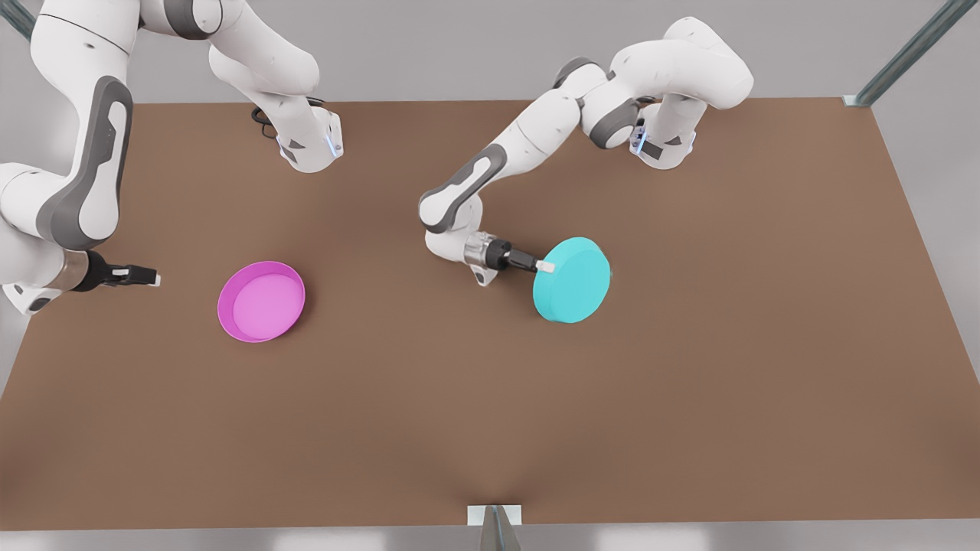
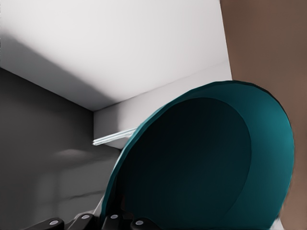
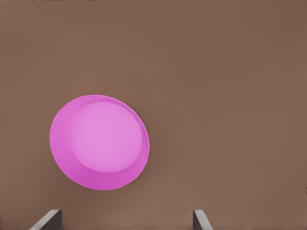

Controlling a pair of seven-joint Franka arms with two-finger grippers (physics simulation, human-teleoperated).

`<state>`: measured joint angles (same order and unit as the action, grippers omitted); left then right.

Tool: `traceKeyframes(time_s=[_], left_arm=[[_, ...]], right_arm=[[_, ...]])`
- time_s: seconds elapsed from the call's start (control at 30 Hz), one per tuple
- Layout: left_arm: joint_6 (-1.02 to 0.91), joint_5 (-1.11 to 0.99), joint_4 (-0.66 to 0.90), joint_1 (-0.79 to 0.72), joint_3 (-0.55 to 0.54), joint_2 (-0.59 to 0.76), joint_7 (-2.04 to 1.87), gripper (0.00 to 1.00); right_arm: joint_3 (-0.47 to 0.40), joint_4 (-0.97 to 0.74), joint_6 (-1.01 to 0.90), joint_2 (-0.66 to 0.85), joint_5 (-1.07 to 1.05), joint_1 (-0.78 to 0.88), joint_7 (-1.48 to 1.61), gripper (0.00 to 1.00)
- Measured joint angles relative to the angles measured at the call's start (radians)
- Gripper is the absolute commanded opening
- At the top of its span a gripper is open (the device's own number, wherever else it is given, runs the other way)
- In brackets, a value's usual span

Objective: Flip the blue plate over with the left arm, and stack the pink plate on top of the blue plate with the right arm

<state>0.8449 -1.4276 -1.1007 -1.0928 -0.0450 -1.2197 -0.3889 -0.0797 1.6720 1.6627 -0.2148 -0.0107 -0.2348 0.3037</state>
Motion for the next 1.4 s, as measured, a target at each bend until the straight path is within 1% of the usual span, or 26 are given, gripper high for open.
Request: traceKeyframes(time_s=[0.27, 0.33, 0.5, 0.53, 0.57, 0.6, 0.63, 0.67, 0.8, 0.83, 0.87, 1.17, 1.23, 1.27, 1.33, 1.37, 1.4], left_arm=[[-0.019, -0.021, 0.120, -0.079, -0.002, -0.067, -0.006, 0.21], [-0.021, -0.021, 0.129, -0.090, -0.001, -0.074, -0.006, 0.21], [-0.021, -0.017, 0.130, -0.094, -0.017, -0.081, -0.005, 0.21], [-0.020, -0.014, 0.141, -0.094, -0.017, -0.085, -0.005, 0.21], [-0.018, -0.011, 0.148, -0.094, -0.017, -0.087, -0.005, 0.21], [-0.016, -0.009, 0.151, -0.094, -0.017, -0.094, -0.005, 0.21], [-0.013, -0.008, 0.151, -0.094, -0.018, -0.099, -0.005, 0.21], [-0.012, -0.006, 0.151, -0.094, -0.018, -0.100, -0.005, 0.21], [-0.012, 0.008, 0.151, -0.096, -0.014, -0.098, -0.008, 0.21], [-0.012, 0.010, 0.151, -0.096, -0.013, -0.094, -0.009, 0.29], [-0.008, 0.017, 0.151, -0.094, -0.012, -0.093, -0.018, 1.00], [-0.024, 0.065, 0.151, -0.124, -0.018, -0.090, -0.044, 1.00], [-0.024, 0.073, 0.182, -0.124, -0.059, -0.090, -0.046, 1.00], [-0.023, 0.085, 0.191, -0.124, -0.059, -0.090, -0.071, 1.00], [-0.020, 0.120, 0.209, -0.124, -0.080, -0.085, -0.142, 1.00], [-0.021, 0.140, 0.209, -0.123, -0.113, -0.078, -0.199, 1.00], [-0.021, 0.163, 0.212, -0.124, -0.115, -0.072, -0.226, 1.00]], right_arm=[[0.000, 0.000, 0.011, -0.009, 0.002, -0.002, 0.026, 1.00], [0.000, -0.003, 0.011, -0.009, 0.002, -0.009, 0.028, 1.00], [0.000, -0.028, 0.019, -0.063, -0.003, -0.022, 0.049, 1.00], [0.000, -0.022, 0.047, -0.091, -0.006, -0.046, 0.082, 1.00], [-0.001, -0.021, 0.093, -0.160, -0.062, -0.074, 0.219, 1.00], [-0.003, -0.007, 0.136, -0.194, -0.083, -0.108, 0.338, 1.00], [-0.003, 0.008, 0.137, -0.222, -0.142, -0.132, 0.387, 1.00], [-0.003, 0.052, 0.141, -0.242, -0.200, -0.133, 0.380, 1.00], [-0.003, 0.101, 0.199, -0.301, -0.264, -0.133, 0.378, 1.00], [-0.003, 0.103, 0.218, -0.315, -0.273, -0.134, 0.362, 1.00], [-0.003, 0.104, 0.225, -0.319, -0.275, -0.134, 0.275, 1.00], [-0.001, 0.108, 0.217, -0.357, -0.276, -0.114, 0.266, 1.00], [0.002, 0.124, 0.220, -0.359, -0.275, -0.101, 0.279, 1.00], [0.002, 0.124, 0.229, -0.374, -0.275, -0.101, 0.279, 1.00], [0.002, 0.123, 0.229, -0.398, -0.275, -0.101, 0.279, 1.00], [0.002, 0.124, 0.225, -0.405, -0.276, -0.101, 0.267, 1.00], [0.003, 0.124, 0.222, -0.408, -0.277, -0.103, 0.264, 1.00]])
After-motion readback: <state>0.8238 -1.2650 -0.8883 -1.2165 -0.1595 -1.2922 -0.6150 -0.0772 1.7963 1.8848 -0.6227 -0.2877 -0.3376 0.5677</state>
